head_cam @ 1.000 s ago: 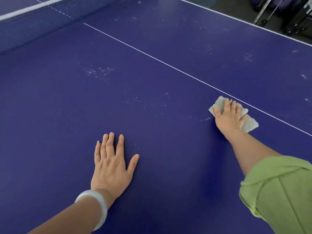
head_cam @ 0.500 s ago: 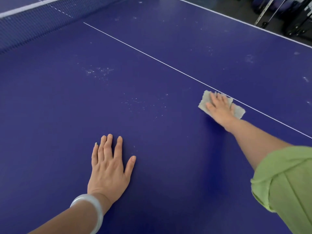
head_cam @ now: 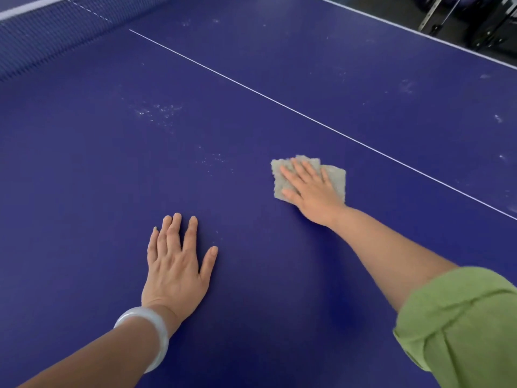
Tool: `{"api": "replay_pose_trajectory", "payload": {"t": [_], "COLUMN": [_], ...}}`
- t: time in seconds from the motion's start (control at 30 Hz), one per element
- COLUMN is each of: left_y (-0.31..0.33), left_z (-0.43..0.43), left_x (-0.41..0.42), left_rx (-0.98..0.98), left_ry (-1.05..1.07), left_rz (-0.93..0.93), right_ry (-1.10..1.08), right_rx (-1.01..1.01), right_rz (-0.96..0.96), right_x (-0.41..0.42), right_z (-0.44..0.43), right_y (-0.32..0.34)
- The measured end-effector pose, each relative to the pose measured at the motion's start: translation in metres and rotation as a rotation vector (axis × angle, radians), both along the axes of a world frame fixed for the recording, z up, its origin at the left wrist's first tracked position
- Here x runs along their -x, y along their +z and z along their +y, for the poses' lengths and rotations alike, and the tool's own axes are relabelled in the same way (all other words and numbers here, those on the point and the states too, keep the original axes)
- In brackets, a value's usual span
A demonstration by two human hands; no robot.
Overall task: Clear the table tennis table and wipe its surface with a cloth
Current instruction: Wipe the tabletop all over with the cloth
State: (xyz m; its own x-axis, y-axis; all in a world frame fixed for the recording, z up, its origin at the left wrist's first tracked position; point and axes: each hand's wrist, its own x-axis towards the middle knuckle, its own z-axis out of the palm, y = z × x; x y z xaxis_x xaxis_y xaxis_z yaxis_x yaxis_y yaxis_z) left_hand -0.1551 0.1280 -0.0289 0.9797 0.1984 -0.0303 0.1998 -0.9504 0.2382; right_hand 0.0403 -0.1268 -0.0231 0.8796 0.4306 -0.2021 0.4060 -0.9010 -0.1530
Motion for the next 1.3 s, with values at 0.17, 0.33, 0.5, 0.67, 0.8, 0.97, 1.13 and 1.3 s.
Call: {"api": "replay_pose_trajectory", "payload": {"t": [0.17,0.33,0.5,0.67,0.8,0.97,1.13,1.3], "left_y": [0.001,0.002,0.002,0.003,0.005,0.006,0.005,0.008], "left_z": [-0.003,-0.004,-0.005,-0.008,-0.007,-0.005,-0.002,0.001], "left_x": [-0.001,-0.001,-0.001,-0.002,-0.001,-0.002,-0.001,0.0], "left_rx": [-0.019,-0.026,-0.014,-0.041,-0.062,-0.043,-0.048,-0.002], "left_ry": [0.009,0.022,0.017,0.019,0.004,-0.019,-0.051,-0.066], "left_rz": [0.006,0.001,-0.015,0.02,0.052,0.069,0.096,0.096], "right_ry": [-0.792,-0.382,0.026,-0.65,-0.75,-0.172,-0.675,-0.896], "right_rx": [0.022,-0.001,-0.032,0.05,0.036,0.053,0.058,0.046], "right_rz": [-0.042,-0.096,-0.01,-0.084,-0.113,-0.072,-0.076,-0.102], "right_x": [0.013,0.054,0.067,0.071,0.108,0.121,0.141,0.193], "right_z": [-0.082,0.015,0.002,-0.073,-0.016,0.057,-0.001,0.057], "right_y": [0.005,-0.004,0.001,0.002,-0.002,-0.001,0.0,-0.001]}}
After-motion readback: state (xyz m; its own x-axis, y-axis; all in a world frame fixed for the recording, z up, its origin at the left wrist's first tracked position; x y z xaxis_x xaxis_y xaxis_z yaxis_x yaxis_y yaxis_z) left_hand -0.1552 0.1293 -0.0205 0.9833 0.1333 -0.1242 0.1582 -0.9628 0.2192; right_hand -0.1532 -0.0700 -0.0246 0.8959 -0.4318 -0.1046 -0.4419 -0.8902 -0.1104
